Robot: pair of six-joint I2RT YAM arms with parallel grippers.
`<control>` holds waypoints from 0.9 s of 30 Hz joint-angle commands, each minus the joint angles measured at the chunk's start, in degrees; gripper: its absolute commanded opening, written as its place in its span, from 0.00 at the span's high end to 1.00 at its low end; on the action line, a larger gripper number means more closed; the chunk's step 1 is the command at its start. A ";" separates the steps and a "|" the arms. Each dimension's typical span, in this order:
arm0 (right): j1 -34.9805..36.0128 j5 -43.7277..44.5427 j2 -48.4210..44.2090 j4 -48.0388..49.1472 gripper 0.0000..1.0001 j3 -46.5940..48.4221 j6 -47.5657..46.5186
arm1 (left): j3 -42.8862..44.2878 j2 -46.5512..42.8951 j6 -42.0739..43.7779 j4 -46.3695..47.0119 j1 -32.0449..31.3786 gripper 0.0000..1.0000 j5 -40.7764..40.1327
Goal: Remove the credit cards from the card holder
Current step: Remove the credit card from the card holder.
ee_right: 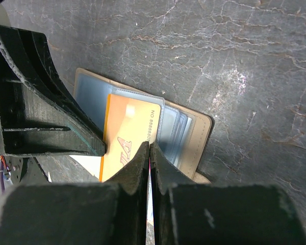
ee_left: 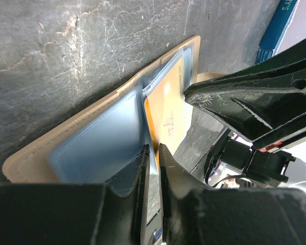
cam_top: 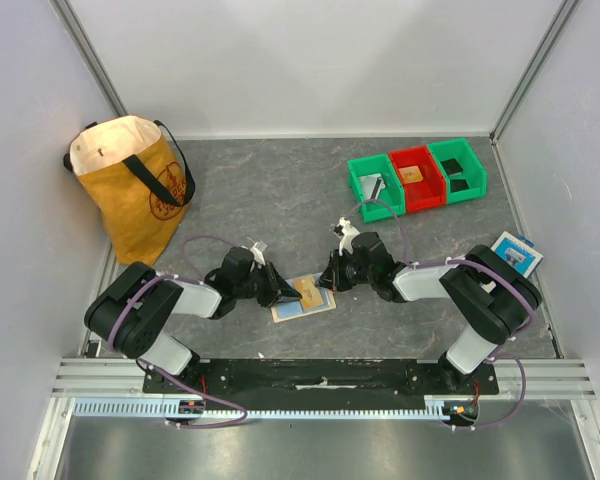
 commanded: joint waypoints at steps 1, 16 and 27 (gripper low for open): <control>-0.04 0.43 1.68 -3.24 0.93 -1.18 -0.61 | -0.85 0.56 -2.57 5.50 -0.51 0.84 1.72; -1.45 0.08 1.94 -3.32 0.93 -1.61 -0.34 | -2.87 -2.78 -1.26 2.35 -0.51 0.98 1.19; -2.59 -0.45 1.33 -4.47 0.93 -1.35 -1.39 | -1.82 -4.80 2.17 -5.57 0.90 0.98 1.10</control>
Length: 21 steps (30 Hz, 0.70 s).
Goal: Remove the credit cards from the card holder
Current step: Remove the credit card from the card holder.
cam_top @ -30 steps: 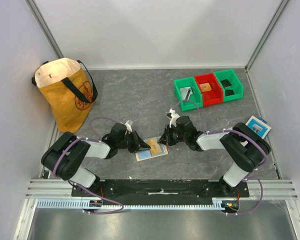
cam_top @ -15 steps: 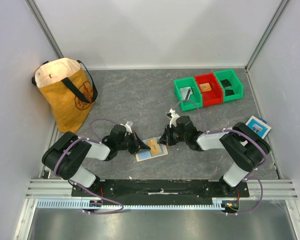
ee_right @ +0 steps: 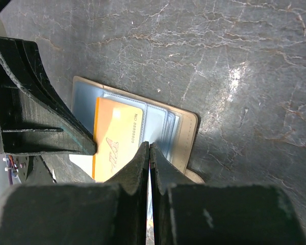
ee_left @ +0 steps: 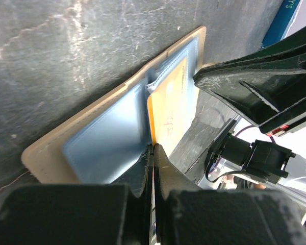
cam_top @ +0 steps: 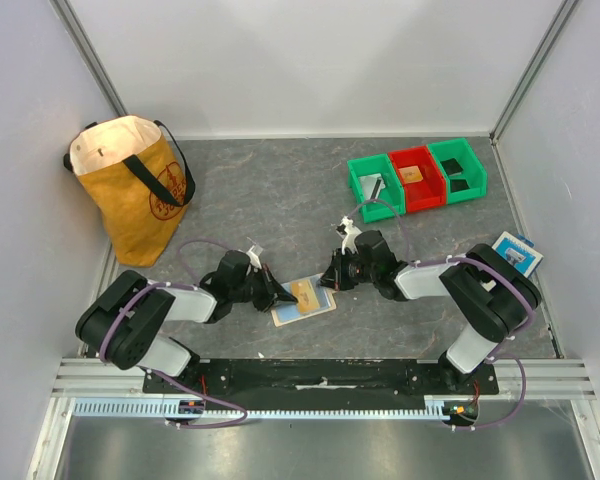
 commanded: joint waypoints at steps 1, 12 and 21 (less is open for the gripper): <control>-0.49 1.08 0.54 -4.62 0.93 -1.02 -2.21 | 0.76 -1.35 3.20 -4.41 0.77 0.98 0.93; -0.41 -11.39 -2.10 3.28 0.92 1.00 0.33 | 3.49 -0.82 5.92 -6.52 0.77 0.98 1.80; -0.41 -12.72 2.47 3.64 0.92 0.83 2.18 | 3.75 -0.73 6.19 -6.52 0.68 0.98 1.89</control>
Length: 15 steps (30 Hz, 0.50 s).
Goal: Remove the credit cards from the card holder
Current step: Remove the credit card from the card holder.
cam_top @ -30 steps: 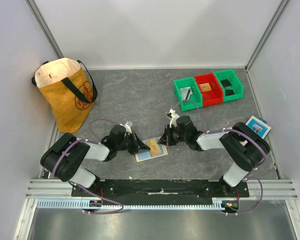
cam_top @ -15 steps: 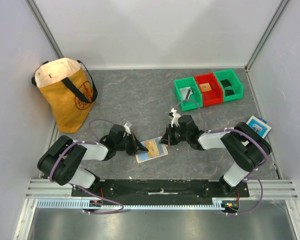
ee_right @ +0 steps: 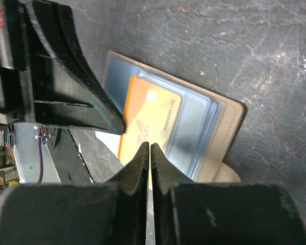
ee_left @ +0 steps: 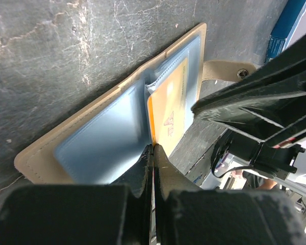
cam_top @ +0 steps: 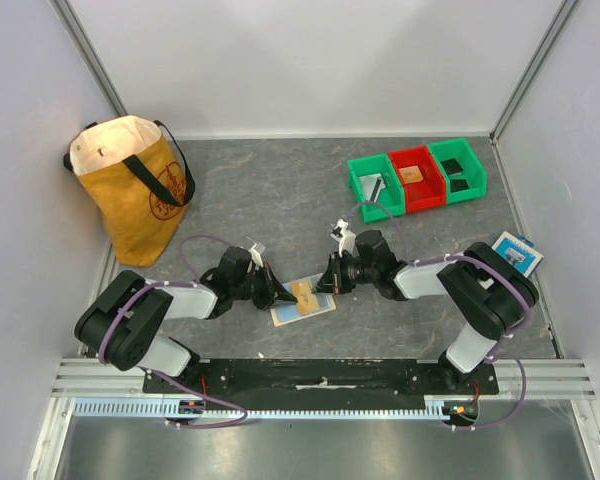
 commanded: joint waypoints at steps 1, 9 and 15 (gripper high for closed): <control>-0.06 -1.90 2.67 1.85 0.92 0.54 1.44 | 1.37 -0.32 2.41 -0.60 0.09 0.98 0.73; -0.67 3.46 3.11 -4.29 0.92 -0.17 -1.45 | 0.84 -0.58 2.14 -1.12 0.18 0.98 0.12; -1.64 3.90 4.25 -6.32 0.93 -0.43 -1.98 | 0.23 -1.64 1.62 -1.83 0.44 0.98 -0.58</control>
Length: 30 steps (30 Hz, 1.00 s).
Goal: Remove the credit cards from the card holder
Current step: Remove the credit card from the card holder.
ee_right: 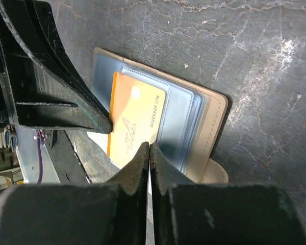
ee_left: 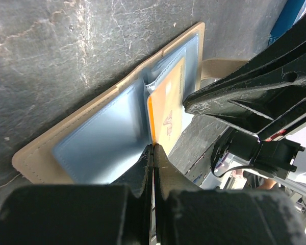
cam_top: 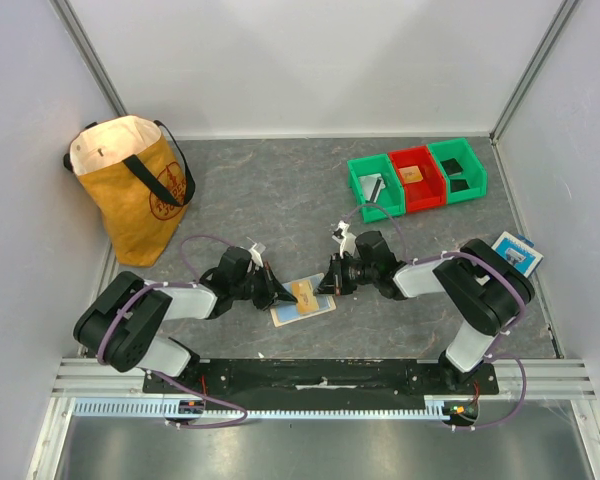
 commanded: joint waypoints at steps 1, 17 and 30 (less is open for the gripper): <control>-0.81 3.79 1.89 -5.65 0.93 -0.34 -2.73 | 0.09 -1.18 1.31 -1.24 0.33 0.98 -0.56; -0.89 3.62 2.60 -6.35 0.93 0.19 -2.90 | -1.84 -1.79 -0.27 2.97 1.12 0.70 0.93; -0.90 3.35 2.68 -6.00 0.93 0.45 -2.64 | -2.37 1.64 -2.38 9.75 0.07 0.80 3.48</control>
